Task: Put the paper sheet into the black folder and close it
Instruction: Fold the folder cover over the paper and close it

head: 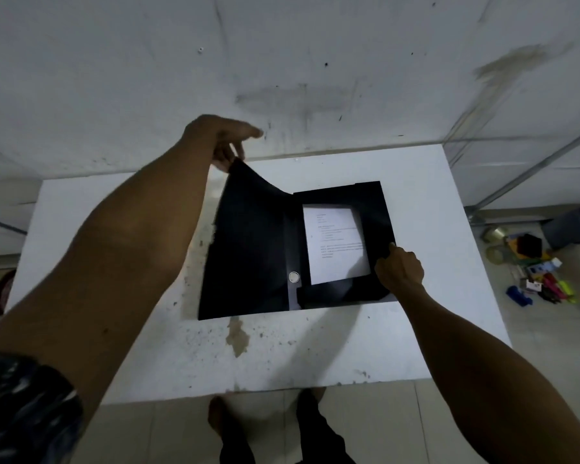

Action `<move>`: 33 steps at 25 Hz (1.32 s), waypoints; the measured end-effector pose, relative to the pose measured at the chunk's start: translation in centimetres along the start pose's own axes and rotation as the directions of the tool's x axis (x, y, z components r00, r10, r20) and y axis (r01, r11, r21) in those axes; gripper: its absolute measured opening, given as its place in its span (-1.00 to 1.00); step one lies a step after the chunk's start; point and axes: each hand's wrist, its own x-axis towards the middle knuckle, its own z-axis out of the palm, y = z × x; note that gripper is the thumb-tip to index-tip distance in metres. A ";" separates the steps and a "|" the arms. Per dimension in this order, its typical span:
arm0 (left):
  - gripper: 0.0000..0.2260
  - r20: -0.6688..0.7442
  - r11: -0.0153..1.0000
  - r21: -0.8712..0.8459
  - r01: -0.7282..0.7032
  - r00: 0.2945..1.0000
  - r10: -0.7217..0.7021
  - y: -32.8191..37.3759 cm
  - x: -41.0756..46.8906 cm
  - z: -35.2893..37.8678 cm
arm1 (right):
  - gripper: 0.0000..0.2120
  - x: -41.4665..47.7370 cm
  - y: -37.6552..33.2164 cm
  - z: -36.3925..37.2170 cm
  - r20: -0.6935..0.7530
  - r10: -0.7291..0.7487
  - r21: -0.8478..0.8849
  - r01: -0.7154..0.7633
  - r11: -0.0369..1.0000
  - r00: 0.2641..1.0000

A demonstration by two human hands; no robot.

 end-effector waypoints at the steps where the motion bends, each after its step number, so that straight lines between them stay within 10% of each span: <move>1: -0.46 0.018 0.990 -0.135 -0.051 0.998 0.054 1.0 -0.9 -0.2 | -0.50 0.1 0.2 -0.4 0.018 0.000 0.031 0.000 1.000 1.000; 5: -0.58 -0.004 0.849 -0.452 -0.274 0.952 0.305 4.2 -2.7 5.1 | -0.60 1.6 2.0 -2.0 0.120 -0.028 0.216 0.001 0.976 0.992; 8: -0.55 -0.199 0.849 -0.163 -0.503 0.860 0.471 3.3 -1.1 14.2 | -0.62 2.5 3.2 -4.1 0.321 0.002 0.477 -0.164 0.864 0.947; 11: -0.27 -0.095 0.854 0.092 -0.511 0.850 0.519 -0.3 0.9 22.8 | -0.61 3.1 3.4 -5.0 0.275 0.047 0.644 -0.221 0.733 0.960; 17: -0.30 -0.160 0.804 0.395 -0.445 0.828 0.537 -3.0 1.1 30.2 | -0.48 2.4 2.0 -1.5 -0.095 -0.331 0.028 0.335 0.942 0.939; 33: -0.37 -0.146 0.792 0.454 -0.408 0.843 0.518 -3.8 1.9 31.1 | -0.34 1.9 1.4 0.5 0.163 -0.284 -0.219 0.315 0.924 0.945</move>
